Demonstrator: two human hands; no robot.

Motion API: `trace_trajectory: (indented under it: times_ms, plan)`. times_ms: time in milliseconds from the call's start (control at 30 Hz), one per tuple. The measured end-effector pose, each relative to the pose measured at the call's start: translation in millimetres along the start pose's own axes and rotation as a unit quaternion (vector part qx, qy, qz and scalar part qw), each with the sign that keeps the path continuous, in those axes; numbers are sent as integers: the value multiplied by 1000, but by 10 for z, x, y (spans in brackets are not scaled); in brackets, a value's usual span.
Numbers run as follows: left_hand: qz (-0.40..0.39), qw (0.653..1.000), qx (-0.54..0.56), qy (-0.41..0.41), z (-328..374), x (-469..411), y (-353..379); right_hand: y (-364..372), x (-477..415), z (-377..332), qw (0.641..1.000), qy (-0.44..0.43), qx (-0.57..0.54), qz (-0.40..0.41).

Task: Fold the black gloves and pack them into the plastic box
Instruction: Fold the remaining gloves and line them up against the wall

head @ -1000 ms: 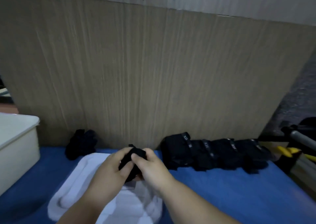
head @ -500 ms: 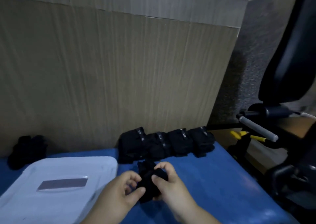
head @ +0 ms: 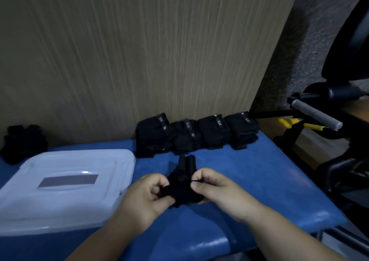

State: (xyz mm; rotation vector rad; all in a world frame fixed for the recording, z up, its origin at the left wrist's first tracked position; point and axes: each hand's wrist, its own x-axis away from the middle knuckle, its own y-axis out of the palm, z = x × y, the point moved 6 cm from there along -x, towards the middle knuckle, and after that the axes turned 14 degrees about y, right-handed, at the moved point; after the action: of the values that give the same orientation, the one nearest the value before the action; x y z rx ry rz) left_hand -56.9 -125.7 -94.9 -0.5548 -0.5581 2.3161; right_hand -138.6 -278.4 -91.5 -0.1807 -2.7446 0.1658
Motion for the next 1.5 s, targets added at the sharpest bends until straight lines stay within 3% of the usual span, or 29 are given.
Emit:
trace_trajectory:
  times_ms: [200,433,833,1333,1433,1500]
  plan:
    - [41,999,-1,-8,-17,-45,-18,-59,-36,84,996,-37,78,15]
    - [65,998,-17,-6,-16,23,-21,-14,-90,42,974,-101,156,127]
    - [68,994,-85,29,120,106,111,-67,36,-8,920,-122,224,298]
    - [49,993,-100,41,222,149,227,-99,113,-81,882,-102,260,379]
    - [57,996,-55,50,224,134,194,-104,105,-87,895,-112,230,366]
    - [47,995,-45,72,242,119,179,-90,87,-89,923,-124,171,322]
